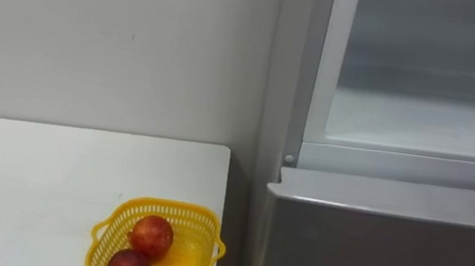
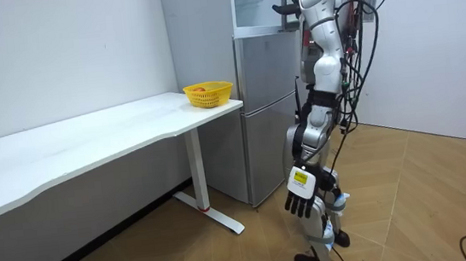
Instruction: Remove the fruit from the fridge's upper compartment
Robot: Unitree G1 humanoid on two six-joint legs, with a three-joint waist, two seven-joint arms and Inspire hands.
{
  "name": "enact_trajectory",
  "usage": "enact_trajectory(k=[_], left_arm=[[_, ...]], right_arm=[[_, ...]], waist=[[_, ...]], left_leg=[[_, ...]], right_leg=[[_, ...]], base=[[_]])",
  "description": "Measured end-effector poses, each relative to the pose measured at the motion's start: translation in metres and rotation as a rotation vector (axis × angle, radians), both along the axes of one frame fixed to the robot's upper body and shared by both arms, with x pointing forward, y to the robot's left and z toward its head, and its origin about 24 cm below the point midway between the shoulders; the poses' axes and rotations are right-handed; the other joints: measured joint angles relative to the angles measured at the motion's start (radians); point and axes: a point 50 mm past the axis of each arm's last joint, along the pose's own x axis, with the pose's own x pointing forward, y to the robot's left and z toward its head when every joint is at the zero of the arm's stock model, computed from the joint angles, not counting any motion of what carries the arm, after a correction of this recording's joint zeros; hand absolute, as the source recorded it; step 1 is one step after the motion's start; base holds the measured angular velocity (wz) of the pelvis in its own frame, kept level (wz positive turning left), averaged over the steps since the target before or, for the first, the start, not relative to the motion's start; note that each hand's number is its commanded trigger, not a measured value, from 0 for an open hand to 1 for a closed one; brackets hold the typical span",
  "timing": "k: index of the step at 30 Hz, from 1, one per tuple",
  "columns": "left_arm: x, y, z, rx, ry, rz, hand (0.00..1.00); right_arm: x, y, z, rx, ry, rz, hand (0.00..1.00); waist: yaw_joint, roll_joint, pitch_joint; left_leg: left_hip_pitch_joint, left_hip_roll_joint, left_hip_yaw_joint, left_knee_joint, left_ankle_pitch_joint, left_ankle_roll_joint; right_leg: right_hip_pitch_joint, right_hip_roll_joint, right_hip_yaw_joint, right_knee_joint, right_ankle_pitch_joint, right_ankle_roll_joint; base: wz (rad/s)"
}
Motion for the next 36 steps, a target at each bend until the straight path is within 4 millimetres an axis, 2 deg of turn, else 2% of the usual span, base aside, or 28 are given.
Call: enact_trajectory(k=[4,12,18,23,29,36], left_arm=[[0.000,0.000,0.000,-0.001,0.007,0.002,0.00],[0.006,0.000,-0.001,0.000,0.007,-0.008,0.00],[0.006,-0.001,-0.002,0.000,0.015,-0.017,0.00],[0.006,0.000,-0.002,0.004,0.016,-0.009,0.00],[0.008,0.000,-0.002,0.004,0.009,-0.012,0.00],[0.008,0.001,-0.002,0.006,0.018,-0.009,0.00]], right_arm=[[-0.001,-0.005,-0.008,0.026,0.048,-0.018,0.00],[0.002,-0.024,-0.047,0.123,0.239,-0.093,0.00],[-0.011,-0.029,-0.077,0.182,0.386,-0.104,0.00],[-0.023,-0.041,-0.113,0.336,0.510,-0.136,0.00],[-0.026,-0.046,-0.130,0.400,0.582,-0.155,0.00],[-0.034,-0.045,-0.148,0.452,0.657,-0.164,0.00]], waist=[[-0.006,0.002,0.0012],[-0.015,0.004,0.0017],[-0.014,0.004,0.0032],[-0.009,0.009,0.0077],[-0.008,0.020,0.0046],[-0.007,0.021,0.0032]], left_leg=[[0.001,0.001,0.004,0.002,0.000,0.000],[0.002,0.002,0.004,0.002,0.000,0.000],[0.016,0.002,0.008,-0.007,0.000,0.000],[0.013,0.002,0.011,-0.008,0.000,0.000],[0.012,0.002,0.012,-0.022,0.000,0.000],[0.015,0.002,0.012,-0.023,0.000,0.000]], right_leg=[[-0.002,0.001,0.004,0.002,0.001,-0.001],[-0.006,0.001,0.005,0.002,0.001,-0.001],[0.004,0.003,0.009,-0.001,0.001,-0.001],[-0.002,0.003,0.022,-0.001,0.000,0.000],[-0.012,0.005,0.027,0.001,0.000,0.000],[-0.006,0.005,0.022,0.000,0.001,0.000]], base=[[-0.03],[0.00],[-0.02],[-0.02],[-0.02],[0.00]])
